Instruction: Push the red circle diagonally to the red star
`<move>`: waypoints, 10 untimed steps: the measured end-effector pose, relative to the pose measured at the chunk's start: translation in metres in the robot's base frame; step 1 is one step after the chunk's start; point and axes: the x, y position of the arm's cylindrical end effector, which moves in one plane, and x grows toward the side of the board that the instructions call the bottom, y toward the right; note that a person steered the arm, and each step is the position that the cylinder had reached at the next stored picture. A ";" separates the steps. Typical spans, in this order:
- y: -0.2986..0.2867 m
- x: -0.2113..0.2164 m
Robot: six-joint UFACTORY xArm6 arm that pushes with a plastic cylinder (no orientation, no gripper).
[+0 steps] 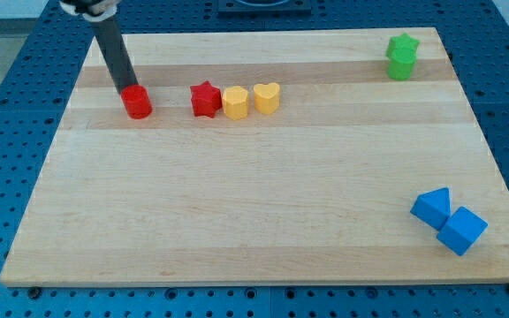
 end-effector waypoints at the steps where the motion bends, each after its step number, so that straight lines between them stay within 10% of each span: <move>1: 0.000 0.035; 10: 0.043 0.044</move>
